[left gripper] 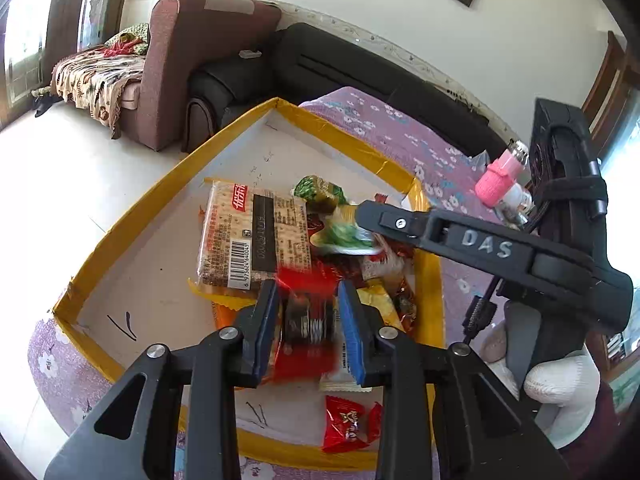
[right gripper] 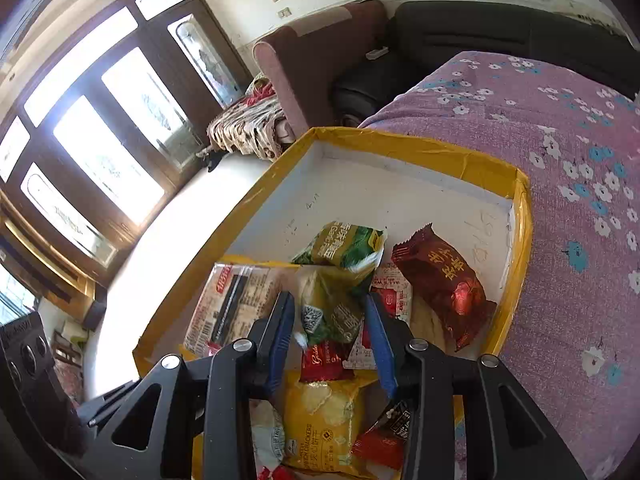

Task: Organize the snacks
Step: 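Carry the green sachet and red candy into the tray and open both tools, then withdraw both open tools from the tray toward the remaining snacks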

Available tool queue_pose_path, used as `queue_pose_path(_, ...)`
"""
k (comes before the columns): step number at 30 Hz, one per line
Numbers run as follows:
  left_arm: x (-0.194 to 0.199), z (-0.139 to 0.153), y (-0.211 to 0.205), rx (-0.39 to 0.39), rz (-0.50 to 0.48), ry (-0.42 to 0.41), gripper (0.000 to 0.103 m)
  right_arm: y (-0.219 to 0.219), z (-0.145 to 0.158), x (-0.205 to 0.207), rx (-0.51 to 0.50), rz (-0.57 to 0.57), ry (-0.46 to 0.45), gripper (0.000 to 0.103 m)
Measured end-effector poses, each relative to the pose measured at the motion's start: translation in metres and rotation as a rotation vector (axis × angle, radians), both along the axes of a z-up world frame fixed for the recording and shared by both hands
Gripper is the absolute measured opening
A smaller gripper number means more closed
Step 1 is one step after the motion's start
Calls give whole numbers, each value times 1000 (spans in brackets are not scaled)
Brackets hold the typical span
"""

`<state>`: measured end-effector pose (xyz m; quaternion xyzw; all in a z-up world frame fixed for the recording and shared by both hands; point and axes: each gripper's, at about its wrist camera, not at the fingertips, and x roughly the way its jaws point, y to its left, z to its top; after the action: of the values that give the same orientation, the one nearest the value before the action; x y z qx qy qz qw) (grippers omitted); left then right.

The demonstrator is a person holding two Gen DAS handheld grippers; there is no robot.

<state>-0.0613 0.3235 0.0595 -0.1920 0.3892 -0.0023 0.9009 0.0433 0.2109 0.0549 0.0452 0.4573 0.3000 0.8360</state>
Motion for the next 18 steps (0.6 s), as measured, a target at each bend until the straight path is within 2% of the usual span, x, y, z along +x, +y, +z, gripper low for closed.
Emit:
queue_pose_path(6, -24, 22, -5, 57, 51, -76, 37, -33, 33, -33, 38, -16, -70, 47)
queue_pose_path(9, -40, 40, -18, 156, 118, -121, 52, -56, 46, -64, 30, -24, -122, 49)
queue_pose_path(11, -53, 55, -33, 247, 180, -155, 74, -71, 52, -87, 26, -35, -158, 53)
queue_pose_path(13, -66, 68, -46, 302, 210, -206, 85, -86, 56, -112, 10, -50, -204, 57)
queue_pose_path(15, -78, 79, -59, 336, 201, -256, 85, -97, 59, -130, -7, -70, -242, 61)
queue_pose_path(18, -87, 90, -73, 377, 180, -273, 87, -114, 58, -153, -16, -107, -265, 67)
